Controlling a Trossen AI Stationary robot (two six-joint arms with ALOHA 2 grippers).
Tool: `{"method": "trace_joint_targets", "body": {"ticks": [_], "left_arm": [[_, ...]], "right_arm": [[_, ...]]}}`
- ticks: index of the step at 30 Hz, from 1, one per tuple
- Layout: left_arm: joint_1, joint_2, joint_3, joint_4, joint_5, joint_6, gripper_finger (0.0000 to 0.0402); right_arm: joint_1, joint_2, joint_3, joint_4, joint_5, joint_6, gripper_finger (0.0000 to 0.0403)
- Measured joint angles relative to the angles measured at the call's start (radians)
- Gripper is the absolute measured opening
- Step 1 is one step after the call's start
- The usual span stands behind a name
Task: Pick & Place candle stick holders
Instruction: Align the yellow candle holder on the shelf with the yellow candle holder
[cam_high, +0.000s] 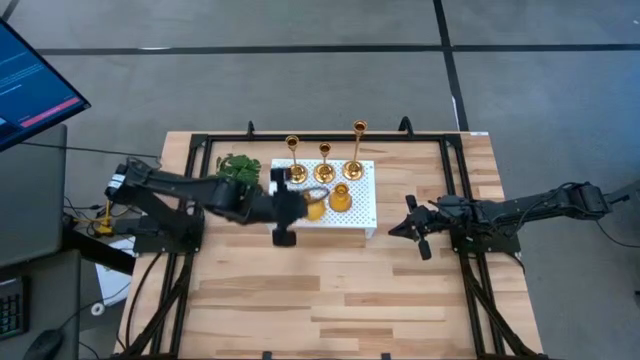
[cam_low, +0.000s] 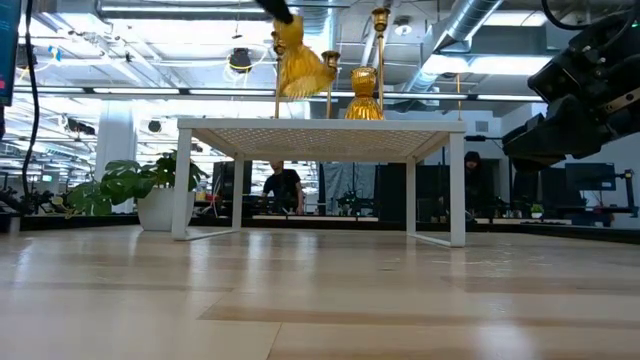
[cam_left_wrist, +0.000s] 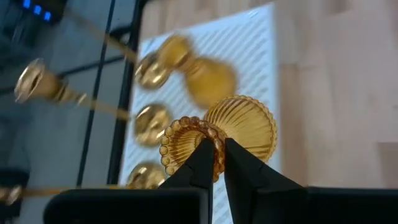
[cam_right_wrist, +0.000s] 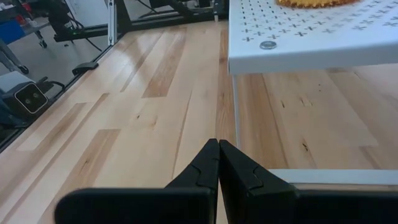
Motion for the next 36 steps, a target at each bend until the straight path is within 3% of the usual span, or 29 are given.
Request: {"method": "trace_joint_targets", "body": {"ticks": [12,24,36], "left_arm": [[0.15,0.085,0.001,-0.027,0.094,0.002,0.0018],[0.155,0.105,0.004,-0.018,0.089,0.003,0.0021],[0.154,0.109,-0.002,0.027,0.099,-0.003,0.007]], "right_arm": [[0.0,0.0,0.0,-0.018,0.0,-0.002,0.0],[0.0,0.0,0.0,-0.02,0.0,-0.002,0.0],[0.0,0.0,0.0,-0.021,0.0,-0.002,0.0]]}}
